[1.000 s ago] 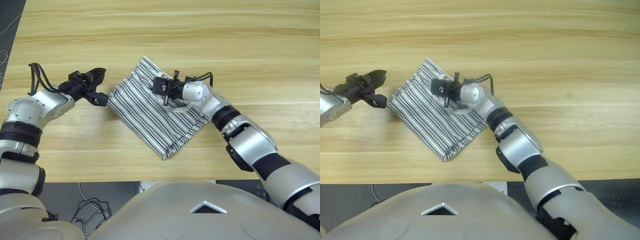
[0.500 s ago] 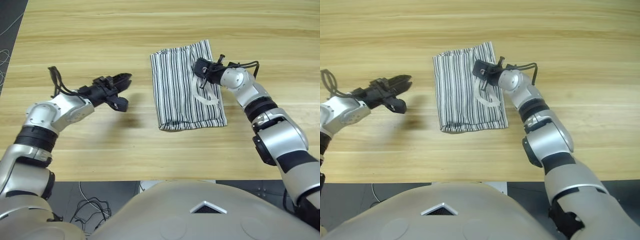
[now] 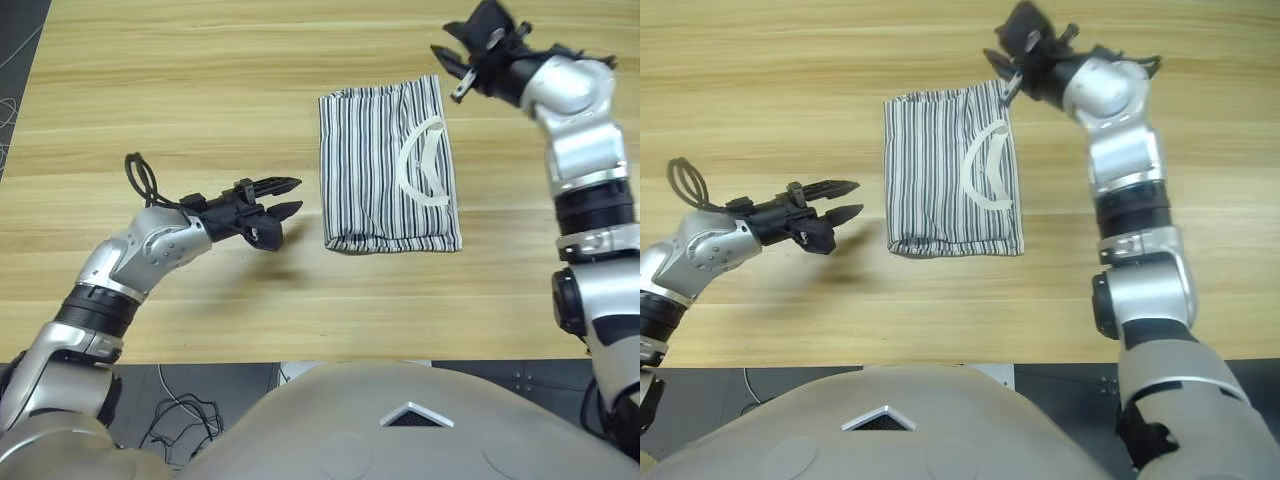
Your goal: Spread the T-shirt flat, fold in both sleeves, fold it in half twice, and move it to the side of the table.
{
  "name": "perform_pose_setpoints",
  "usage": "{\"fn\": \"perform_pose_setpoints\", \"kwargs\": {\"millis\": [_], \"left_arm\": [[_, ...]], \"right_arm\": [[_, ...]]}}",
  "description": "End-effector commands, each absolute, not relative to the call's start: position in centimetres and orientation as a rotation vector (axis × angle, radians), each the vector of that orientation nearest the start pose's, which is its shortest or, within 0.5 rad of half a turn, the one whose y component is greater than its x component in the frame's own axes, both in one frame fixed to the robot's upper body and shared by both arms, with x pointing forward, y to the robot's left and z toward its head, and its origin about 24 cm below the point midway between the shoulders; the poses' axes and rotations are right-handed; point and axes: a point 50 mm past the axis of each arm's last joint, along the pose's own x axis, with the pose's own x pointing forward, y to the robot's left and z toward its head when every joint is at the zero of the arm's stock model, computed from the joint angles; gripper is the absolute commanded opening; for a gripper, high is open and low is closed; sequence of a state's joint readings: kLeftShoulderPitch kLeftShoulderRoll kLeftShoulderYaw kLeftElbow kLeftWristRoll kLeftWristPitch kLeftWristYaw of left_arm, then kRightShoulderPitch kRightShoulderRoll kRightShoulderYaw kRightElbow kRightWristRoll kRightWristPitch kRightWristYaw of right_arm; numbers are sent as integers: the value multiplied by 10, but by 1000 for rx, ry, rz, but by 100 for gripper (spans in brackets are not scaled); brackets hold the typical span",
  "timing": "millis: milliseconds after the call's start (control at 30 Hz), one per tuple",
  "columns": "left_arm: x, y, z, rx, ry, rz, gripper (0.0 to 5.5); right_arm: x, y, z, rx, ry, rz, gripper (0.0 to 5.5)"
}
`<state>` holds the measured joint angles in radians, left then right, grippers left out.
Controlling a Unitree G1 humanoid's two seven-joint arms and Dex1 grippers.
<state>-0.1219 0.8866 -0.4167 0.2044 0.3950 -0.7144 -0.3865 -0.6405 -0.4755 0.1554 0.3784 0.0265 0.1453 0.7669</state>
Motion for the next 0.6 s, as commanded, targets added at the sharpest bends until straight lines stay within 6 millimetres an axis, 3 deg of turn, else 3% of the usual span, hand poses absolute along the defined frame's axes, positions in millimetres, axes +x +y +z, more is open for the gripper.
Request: {"fn": "perform_pose_setpoints", "kwargs": {"millis": [33, 100, 167, 267, 400, 600], "left_arm": [[219, 206, 46, 1213, -123, -1169, 262], [215, 201, 42, 1183, -95, -1234, 290], [211, 198, 41, 1162, -71, -1284, 325], [208, 202, 40, 1173, -44, -1313, 375], [204, 207, 39, 1214, -40, -1294, 442], [195, 196, 30, 1308, -124, -1354, 446]], "right_arm": [[322, -216, 117, -426, 251, 904, 127], [304, -242, 103, -592, 299, 939, 127], [287, -264, 90, -812, 343, 957, 162], [252, -287, 73, -1082, 381, 1126, 220], [235, -286, 63, -1192, 293, 1269, 294], [219, -260, 37, -1291, 63, 1399, 300]]}}
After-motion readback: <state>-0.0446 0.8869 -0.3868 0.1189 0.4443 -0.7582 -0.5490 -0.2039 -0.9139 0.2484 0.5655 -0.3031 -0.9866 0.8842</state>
